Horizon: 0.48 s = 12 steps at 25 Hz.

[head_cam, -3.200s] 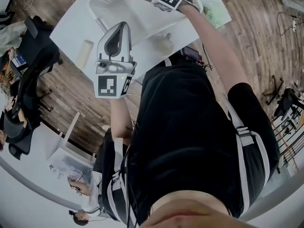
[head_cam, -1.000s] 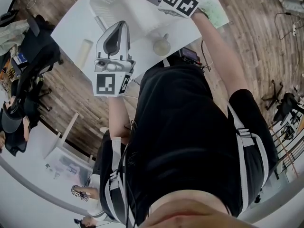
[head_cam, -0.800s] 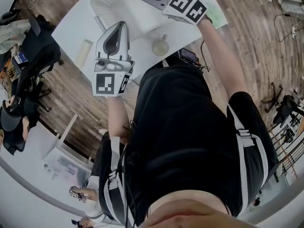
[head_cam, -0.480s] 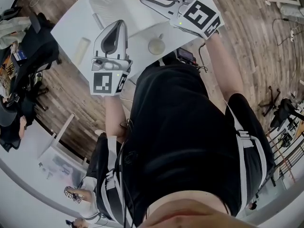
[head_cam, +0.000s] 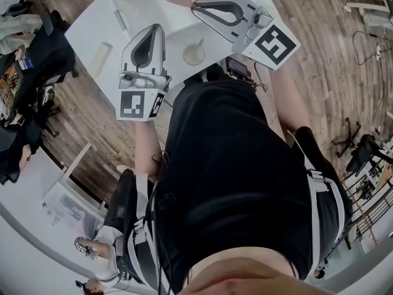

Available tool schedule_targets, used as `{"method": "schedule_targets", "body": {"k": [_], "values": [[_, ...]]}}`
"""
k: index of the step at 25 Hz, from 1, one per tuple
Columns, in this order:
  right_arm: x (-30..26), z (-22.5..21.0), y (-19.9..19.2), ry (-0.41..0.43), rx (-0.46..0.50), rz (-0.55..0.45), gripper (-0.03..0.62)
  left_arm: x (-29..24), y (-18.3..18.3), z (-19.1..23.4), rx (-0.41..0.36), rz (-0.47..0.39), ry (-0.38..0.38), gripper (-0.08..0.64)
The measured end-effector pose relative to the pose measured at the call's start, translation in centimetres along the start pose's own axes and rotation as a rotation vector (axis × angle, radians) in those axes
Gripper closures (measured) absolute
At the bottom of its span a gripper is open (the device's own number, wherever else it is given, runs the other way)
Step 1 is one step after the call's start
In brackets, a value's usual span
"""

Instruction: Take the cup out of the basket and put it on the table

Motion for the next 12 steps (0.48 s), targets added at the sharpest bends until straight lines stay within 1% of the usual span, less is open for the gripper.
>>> {"method": "schedule_targets", "body": {"k": [4, 6, 8, 10, 12], "values": [[1.4, 0.6, -0.5, -0.004, -0.011, -0.004, 0.566, 0.4, -0.1, -1.7, 0.002, 0.006, 0.043, 0.543], [2.2, 0.8, -0.8, -0.009, -0.011, -0.032, 0.566, 0.4, -0.3, -2.9, -0.001, 0.012, 0.079, 0.541], [3.6, 1.0, -1.3, -0.005, -0.031, -0.06, 0.566, 0.3, -0.8, -4.6, -0.002, 0.017, 0.113, 0.541], [4.9, 1.2, -1.9, 0.005, -0.048, -0.05, 0.566, 0.2, -1.3, -5.9, 0.005, 0.016, 0.131, 0.541], [4.9, 1.4, -2.2, 0.029, -0.033, -0.037, 0.566, 0.8, -1.5, -6.2, 0.007, 0.009, 0.15, 0.543]]}}
Point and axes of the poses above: the fingertips, and each gripper's own axes: x backward along the fingers, z to its left, y out of its top, the point moved 10 cm from there along x, backward along the fingers, and after that the axes turned 12 degrees about y, right-handed, at the moved point
